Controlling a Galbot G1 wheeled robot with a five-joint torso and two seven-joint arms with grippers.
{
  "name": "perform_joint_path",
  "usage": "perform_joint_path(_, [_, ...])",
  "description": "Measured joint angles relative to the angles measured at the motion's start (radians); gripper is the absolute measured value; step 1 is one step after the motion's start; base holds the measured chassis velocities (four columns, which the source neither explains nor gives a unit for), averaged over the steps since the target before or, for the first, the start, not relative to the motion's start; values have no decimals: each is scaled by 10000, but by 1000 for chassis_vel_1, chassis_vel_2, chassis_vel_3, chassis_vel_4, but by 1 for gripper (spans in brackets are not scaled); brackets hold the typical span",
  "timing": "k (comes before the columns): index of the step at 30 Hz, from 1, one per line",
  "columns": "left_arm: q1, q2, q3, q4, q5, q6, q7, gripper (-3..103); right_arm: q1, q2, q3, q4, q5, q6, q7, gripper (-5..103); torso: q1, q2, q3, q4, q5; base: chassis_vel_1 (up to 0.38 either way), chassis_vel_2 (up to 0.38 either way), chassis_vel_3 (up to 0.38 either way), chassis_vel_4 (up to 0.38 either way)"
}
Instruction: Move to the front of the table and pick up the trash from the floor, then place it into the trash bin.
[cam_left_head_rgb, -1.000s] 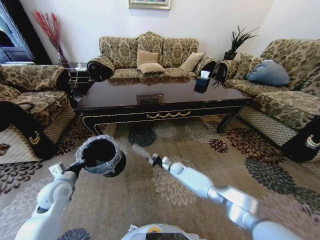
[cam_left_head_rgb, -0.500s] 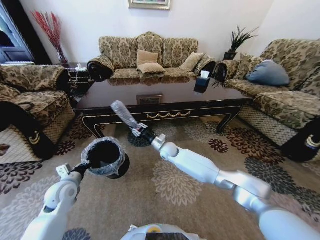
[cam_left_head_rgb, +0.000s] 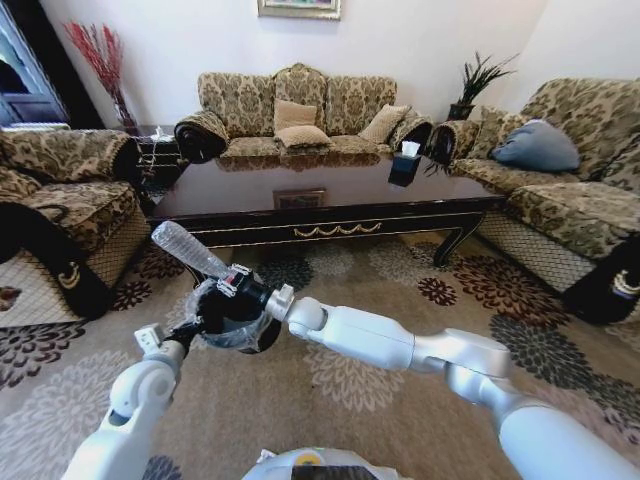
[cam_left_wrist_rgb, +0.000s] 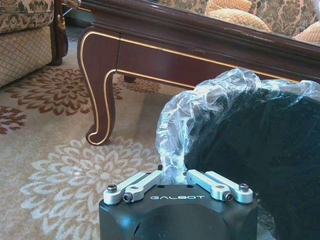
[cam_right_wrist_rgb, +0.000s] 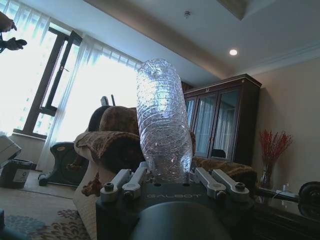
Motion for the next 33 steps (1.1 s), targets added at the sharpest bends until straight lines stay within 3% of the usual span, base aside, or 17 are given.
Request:
perform_joint_path(2, [14,-4,-45,-14,-2,-5,11,2,-9,-24,-18,3,-42,0,16,30,0,0,0,0,1,0,0,0,0])
perform_joint_path(6, [44,8,-279,-73,-80,-8,19,2,-76,-180,-33,4,-221,7,24,51,0,0,0,1,1,0,0,0,0])
perform_joint_path(11, [24,23,-389,-85,-158,-8,23,2,-149,-290,-9,-18,-390,36,44,63,0,0,0,0,1,0,0,0,0])
perform_joint_path(16, [10,28,-440,39,-165,1,40,2,-232,-441,19,-101,-570,58,81,90,0,0,0,0,1,0,0,0,0])
perform_joint_path(18, [6,35,-449,64,-166,4,49,2,-241,-444,30,-136,-590,65,88,90,0,0,0,0,1,0,0,0,0])
perform_joint_path(21, [-10,90,-511,146,-176,4,73,2,-292,-441,89,-251,-688,105,115,100,0,0,0,0,1,0,0,0,0])
perform_joint_path(25, [-12,176,-657,236,-244,5,91,2,-389,-424,264,-341,-729,65,276,100,0,0,1,1,1,0,0,0,0])
perform_joint_path(30, [0,193,-1274,720,118,-295,130,2,-461,-655,1009,-573,429,-423,-526,100,0,0,0,0,2,0,0,0,0])
perform_joint_path(33, [87,131,-1533,936,-123,-395,92,2,-407,-847,1177,-734,543,-654,-733,100,0,0,1,4,2,0,0,0,0])
